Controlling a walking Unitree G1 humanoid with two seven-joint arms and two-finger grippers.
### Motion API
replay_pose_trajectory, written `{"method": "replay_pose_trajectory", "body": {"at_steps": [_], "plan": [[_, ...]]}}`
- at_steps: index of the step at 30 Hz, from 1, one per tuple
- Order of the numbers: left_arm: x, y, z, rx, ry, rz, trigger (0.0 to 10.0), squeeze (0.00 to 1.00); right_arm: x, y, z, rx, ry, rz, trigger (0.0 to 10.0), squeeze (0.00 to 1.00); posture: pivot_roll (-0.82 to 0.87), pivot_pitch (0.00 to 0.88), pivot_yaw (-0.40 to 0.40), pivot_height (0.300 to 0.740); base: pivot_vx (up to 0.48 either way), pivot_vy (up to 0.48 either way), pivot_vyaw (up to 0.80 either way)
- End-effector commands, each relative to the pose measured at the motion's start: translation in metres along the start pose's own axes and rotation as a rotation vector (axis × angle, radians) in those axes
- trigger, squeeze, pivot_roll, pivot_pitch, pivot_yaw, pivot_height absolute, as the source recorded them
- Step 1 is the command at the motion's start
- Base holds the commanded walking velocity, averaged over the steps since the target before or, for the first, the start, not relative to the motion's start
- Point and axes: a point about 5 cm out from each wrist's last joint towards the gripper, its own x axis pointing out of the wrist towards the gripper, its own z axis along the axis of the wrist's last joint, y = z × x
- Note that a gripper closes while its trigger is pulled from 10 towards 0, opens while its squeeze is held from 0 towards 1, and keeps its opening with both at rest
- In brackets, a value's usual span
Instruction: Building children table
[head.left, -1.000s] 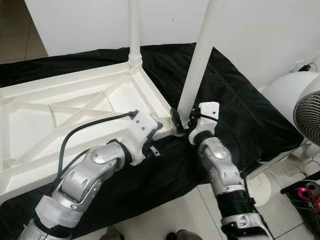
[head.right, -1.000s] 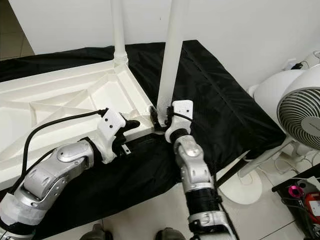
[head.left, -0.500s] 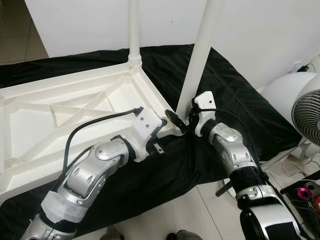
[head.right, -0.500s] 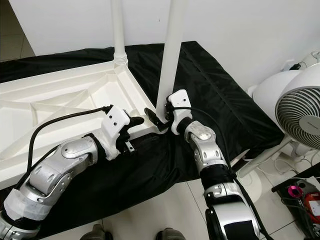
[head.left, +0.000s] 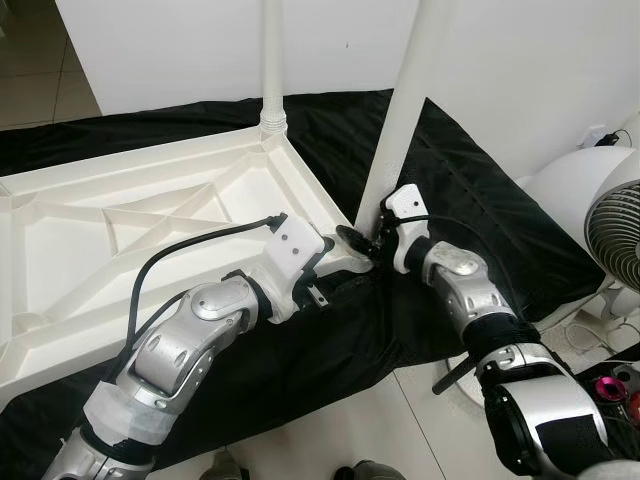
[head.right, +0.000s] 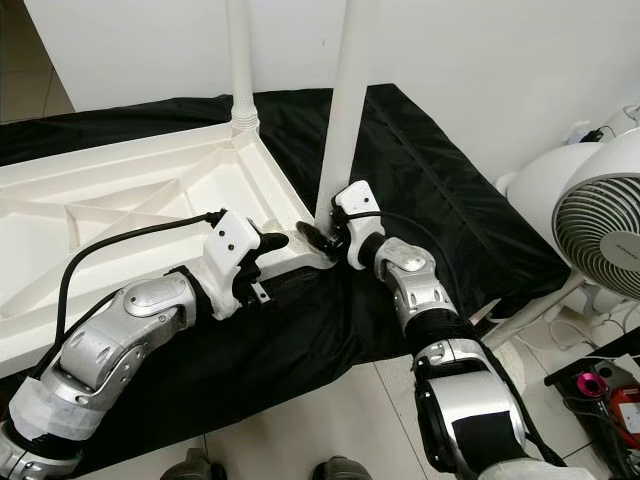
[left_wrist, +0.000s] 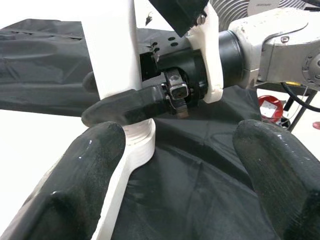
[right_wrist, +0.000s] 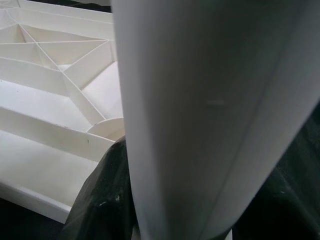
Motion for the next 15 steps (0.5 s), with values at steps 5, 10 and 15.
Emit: {"method": "replay_pose_trajectory", "body": {"at_steps": [5, 10, 15], "plan": [[0.002, 0.005, 0.004, 0.024, -0.011, -0.018, 10.0, 0.0, -0.007, 0.001, -0.013, 0.016, 0.041, -0.008, 0.0, 0.0, -0.05, 0.0, -0.009, 0.74, 0.0, 0.0, 0.0], [0.002, 0.015, 0.004, 0.043, -0.006, 0.004, 10.0, 0.0, -0.009, 0.002, -0.018, 0.072, 0.018, -0.128, 10.0, 0.0, -0.06, 0.0, -0.006, 0.74, 0.0, 0.0, 0.0], [0.002, 0.02, 0.001, 0.041, -0.002, 0.045, 10.0, 0.0, -0.009, 0.006, -0.018, 0.104, -0.003, -0.236, 10.0, 0.0, -0.06, 0.0, -0.016, 0.74, 0.0, 0.0, 0.0]]}}
